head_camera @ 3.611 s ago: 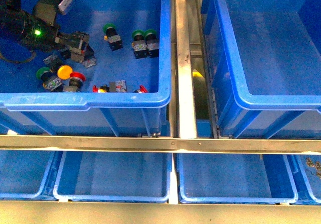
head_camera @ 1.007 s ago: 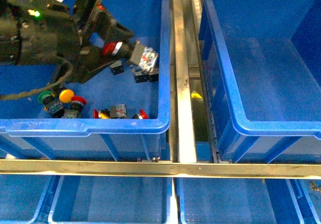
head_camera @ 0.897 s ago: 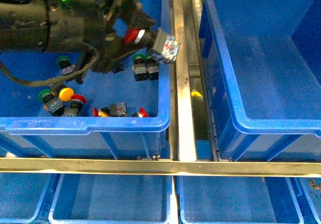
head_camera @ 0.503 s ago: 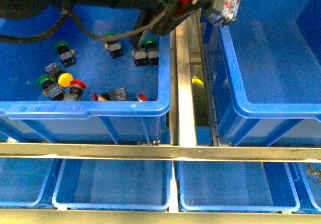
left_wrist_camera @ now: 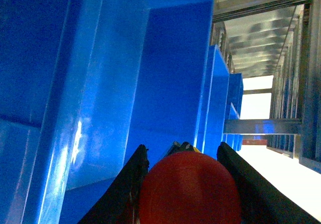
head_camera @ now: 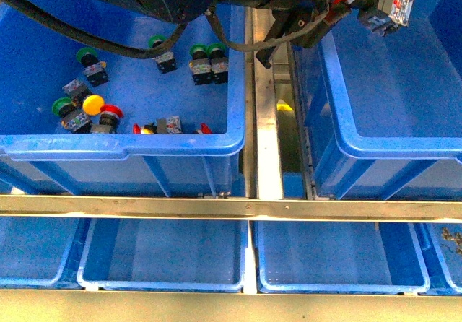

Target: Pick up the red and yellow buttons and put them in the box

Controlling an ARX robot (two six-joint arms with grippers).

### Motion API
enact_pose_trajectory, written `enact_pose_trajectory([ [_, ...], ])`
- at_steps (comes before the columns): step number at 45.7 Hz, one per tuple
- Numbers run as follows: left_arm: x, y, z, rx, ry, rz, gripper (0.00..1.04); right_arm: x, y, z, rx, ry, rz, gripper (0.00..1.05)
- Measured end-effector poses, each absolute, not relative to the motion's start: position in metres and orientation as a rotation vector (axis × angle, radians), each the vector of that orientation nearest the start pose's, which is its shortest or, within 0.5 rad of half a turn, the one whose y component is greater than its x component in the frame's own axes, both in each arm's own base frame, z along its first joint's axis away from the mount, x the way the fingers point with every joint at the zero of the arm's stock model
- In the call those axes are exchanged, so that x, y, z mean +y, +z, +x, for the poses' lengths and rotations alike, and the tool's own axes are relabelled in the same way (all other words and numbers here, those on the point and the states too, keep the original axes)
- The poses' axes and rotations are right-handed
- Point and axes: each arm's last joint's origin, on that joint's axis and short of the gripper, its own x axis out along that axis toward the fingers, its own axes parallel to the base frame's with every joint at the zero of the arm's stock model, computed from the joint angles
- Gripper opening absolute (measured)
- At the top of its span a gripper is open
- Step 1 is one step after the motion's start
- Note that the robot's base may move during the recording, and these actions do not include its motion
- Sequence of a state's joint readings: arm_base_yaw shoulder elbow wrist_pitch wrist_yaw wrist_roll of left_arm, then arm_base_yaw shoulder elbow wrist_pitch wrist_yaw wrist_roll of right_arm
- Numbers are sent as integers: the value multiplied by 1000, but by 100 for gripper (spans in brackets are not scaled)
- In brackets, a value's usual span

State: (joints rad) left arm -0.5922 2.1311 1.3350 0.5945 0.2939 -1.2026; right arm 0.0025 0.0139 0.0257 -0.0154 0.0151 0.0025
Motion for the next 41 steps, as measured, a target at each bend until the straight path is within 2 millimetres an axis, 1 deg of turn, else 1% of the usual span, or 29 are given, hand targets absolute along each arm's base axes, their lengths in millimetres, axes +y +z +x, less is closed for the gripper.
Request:
enact_pose_trajectory([
  [1,-269,174,383,709,-645,-1084,34,-1,168,98,69,-39,-7,97],
  [2,-269,174,383,708,-644,-1084,34,-2,169,99,178,-49,-34,97],
  [3,-269,174,383,707,-642,-1084,34,-3,172,102,230,-49,-55,97],
  [4,-269,174,383,704,-640,-1084,34,-5,177,110,279,-31,-86,97],
  [5,-269,174,383,701,-640,-1085,34,-7,182,117,292,-10,-125,97],
  [7,-269,175,384,694,-640,-1086,34,-7,197,141,275,58,-212,97],
  [9,-268,173,383,699,-636,-1085,34,-3,216,176,198,203,-370,97],
  [10,-268,172,382,700,-631,-1084,34,0,221,188,172,251,-406,97],
  [11,-267,169,381,706,-625,-1083,34,5,227,208,130,325,-496,97],
  [12,-267,168,381,709,-622,-1082,34,9,229,220,114,368,-542,97],
  [13,-266,166,380,712,-616,-1081,34,14,229,237,114,424,-595,97],
  [14,-266,165,379,712,-615,-1081,34,18,228,247,113,474,-644,97],
  [15,-266,164,379,714,-613,-1080,34,25,223,261,124,538,-694,97],
  [16,-265,163,378,715,-610,-1080,34,29,219,269,133,582,-724,97],
  [17,-265,162,378,715,-609,-1081,34,31,216,272,142,601,-729,97],
  [20,-264,160,377,717,-605,-1080,34,44,202,287,169,726,-823,97],
  [22,-263,158,376,719,-602,-1080,34,52,192,291,183,811,-877,97],
  [24,-262,157,376,719,-601,-1080,34,58,187,292,168,864,-932,97],
  [32,-260,157,377,709,-603,-1085,34,64,188,299,76,911,-1072,97],
  [36,-259,158,378,705,-602,-1089,34,64,187,308,42,893,-1114,97],
  [41,-257,157,378,703,-598,-1090,34,62,185,316,45,883,-1132,97],
])
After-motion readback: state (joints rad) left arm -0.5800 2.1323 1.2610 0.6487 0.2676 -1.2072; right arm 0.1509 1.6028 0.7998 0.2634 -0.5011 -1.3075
